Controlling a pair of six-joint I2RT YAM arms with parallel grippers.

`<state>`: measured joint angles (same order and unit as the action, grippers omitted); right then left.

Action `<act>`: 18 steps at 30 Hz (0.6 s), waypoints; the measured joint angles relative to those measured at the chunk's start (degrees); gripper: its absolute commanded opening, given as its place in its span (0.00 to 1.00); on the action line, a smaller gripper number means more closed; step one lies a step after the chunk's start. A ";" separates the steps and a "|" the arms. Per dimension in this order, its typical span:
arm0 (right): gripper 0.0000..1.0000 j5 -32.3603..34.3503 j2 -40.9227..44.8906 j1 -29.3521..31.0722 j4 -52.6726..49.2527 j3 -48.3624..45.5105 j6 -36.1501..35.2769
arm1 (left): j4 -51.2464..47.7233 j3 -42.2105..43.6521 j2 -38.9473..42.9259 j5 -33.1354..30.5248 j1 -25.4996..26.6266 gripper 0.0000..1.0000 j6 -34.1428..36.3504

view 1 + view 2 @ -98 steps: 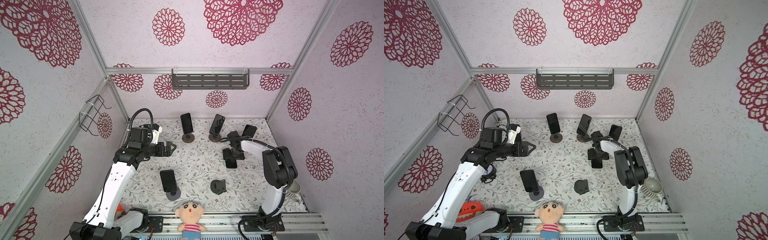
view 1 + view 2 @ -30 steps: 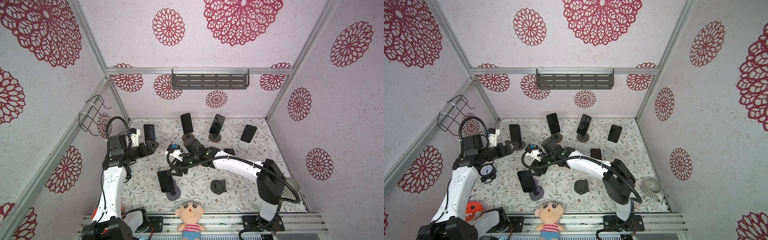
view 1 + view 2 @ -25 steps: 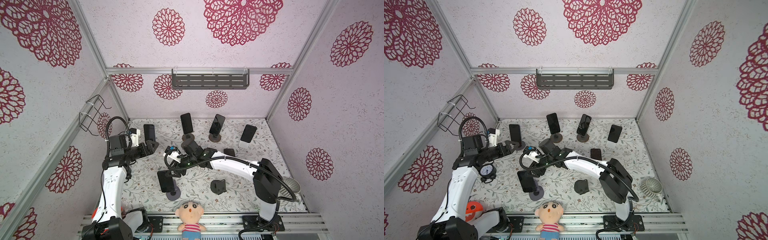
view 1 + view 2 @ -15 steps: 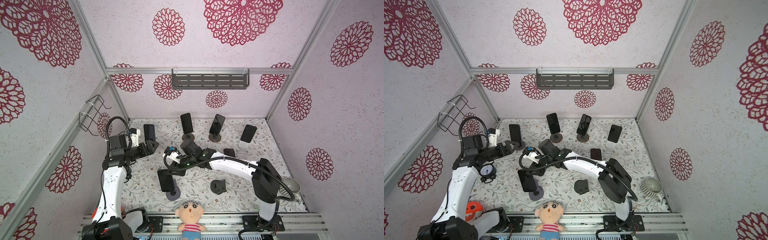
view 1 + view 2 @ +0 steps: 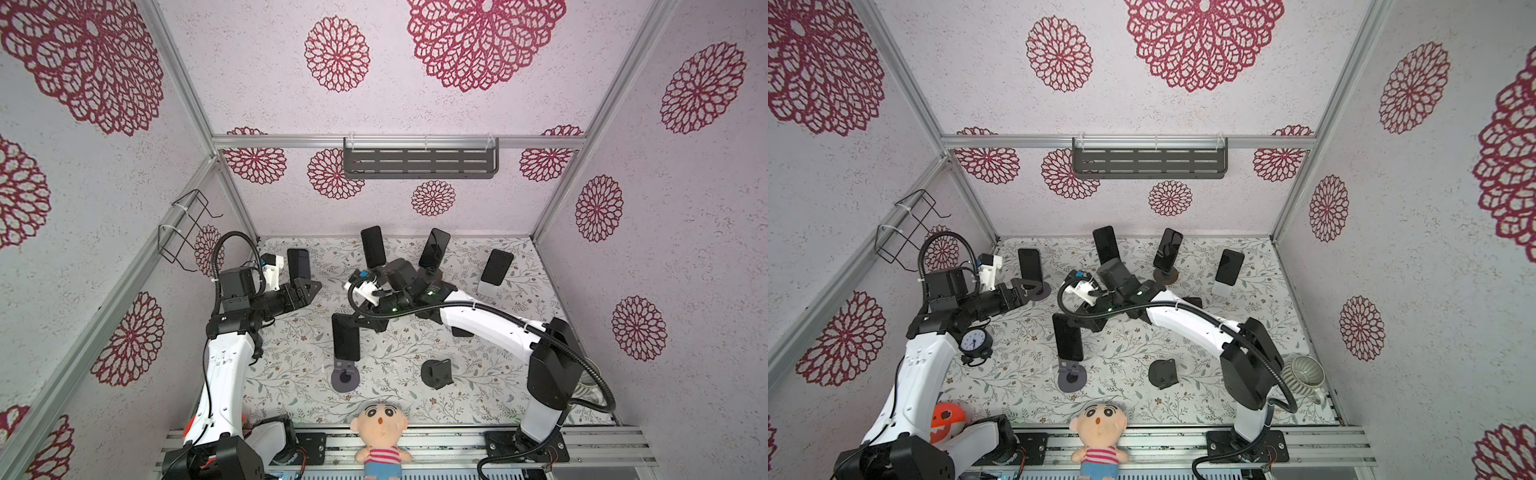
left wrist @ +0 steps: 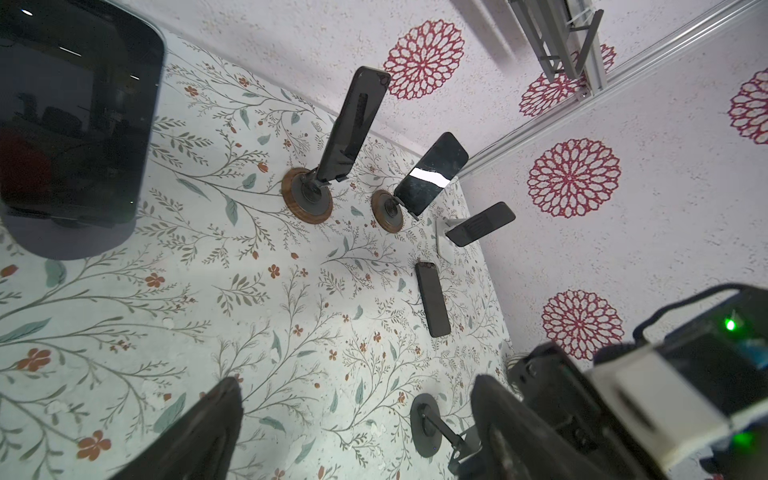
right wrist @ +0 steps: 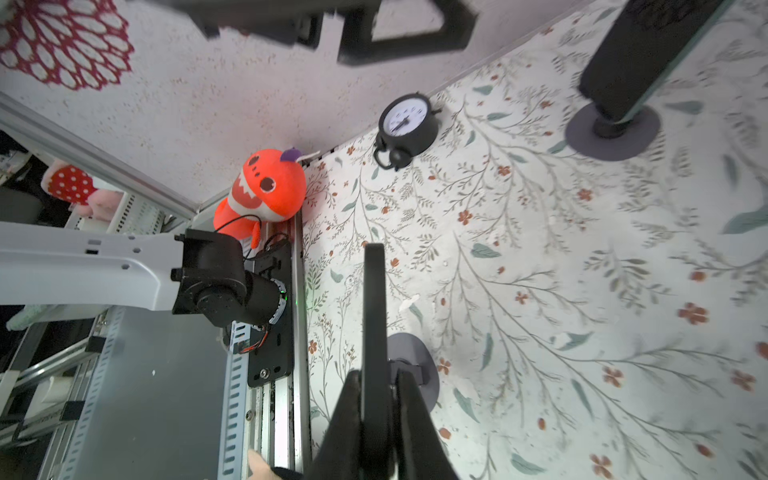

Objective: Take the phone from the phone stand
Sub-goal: 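Grip the phone's top edge and lift it off the stand, then carry the black phone to the table center while the left gripper approaches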

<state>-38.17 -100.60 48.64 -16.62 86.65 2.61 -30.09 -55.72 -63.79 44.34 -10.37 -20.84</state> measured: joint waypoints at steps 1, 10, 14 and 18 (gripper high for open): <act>0.05 -0.81 0.92 -1.66 0.00 0.00 0.00 | 0.20 -0.04 0.00 -0.15 1.25 0.89 -0.09; 0.04 -3.48 7.67 -12.61 -7.23 0.13 -2.75 | 6.03 -0.17 -2.54 0.13 14.75 0.86 -0.57; 0.03 -5.16 8.44 -15.85 -13.38 0.22 -6.05 | 8.41 -0.61 -4.92 0.72 18.99 0.82 0.81; 0.02 -7.65 8.46 -18.34 -19.26 0.59 -10.47 | 10.71 -1.79 -7.80 2.71 22.23 0.70 2.80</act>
<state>-45.82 -92.14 30.30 -35.88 87.24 -7.86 -19.38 -57.52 -71.59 47.05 11.86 -18.04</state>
